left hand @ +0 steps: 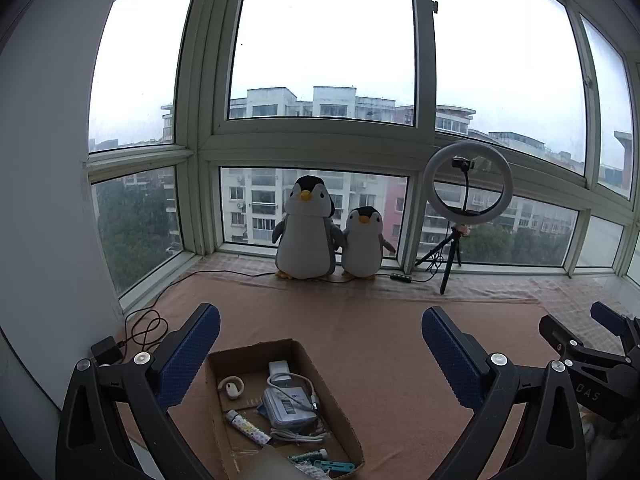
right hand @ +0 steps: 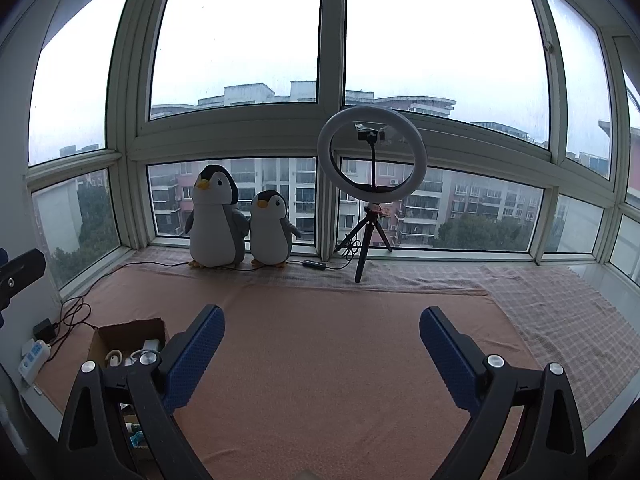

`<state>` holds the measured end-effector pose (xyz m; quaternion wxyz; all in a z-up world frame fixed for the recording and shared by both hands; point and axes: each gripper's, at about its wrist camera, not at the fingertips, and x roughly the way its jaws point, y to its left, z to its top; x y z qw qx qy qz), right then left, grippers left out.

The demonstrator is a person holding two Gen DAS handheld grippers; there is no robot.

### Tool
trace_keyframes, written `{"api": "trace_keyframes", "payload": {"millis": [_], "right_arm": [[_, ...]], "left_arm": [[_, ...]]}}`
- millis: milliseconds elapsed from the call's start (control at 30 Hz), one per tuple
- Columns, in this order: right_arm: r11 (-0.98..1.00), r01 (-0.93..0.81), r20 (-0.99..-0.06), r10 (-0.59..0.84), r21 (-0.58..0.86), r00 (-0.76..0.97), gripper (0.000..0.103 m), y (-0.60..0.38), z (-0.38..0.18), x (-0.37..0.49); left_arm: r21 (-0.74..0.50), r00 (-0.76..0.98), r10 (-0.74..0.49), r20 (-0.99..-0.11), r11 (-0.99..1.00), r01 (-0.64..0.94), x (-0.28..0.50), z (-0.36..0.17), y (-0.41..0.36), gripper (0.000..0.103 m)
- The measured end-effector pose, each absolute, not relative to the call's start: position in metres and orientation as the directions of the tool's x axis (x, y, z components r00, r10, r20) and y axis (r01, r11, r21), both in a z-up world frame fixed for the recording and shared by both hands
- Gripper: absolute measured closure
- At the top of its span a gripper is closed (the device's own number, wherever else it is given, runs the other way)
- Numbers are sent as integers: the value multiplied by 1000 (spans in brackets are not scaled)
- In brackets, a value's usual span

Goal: Organize rigid objects

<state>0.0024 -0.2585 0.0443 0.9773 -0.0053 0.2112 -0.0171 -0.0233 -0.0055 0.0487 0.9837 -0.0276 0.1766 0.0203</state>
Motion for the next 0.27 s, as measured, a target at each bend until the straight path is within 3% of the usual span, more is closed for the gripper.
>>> {"api": "trace_keyframes", "payload": {"millis": [267], "right_arm": [[999, 24, -432, -31, -22, 902, 7, -257, 40, 6]], "left_arm": [[-54, 927, 28, -373, 997, -52, -20, 43, 0, 1]]}}
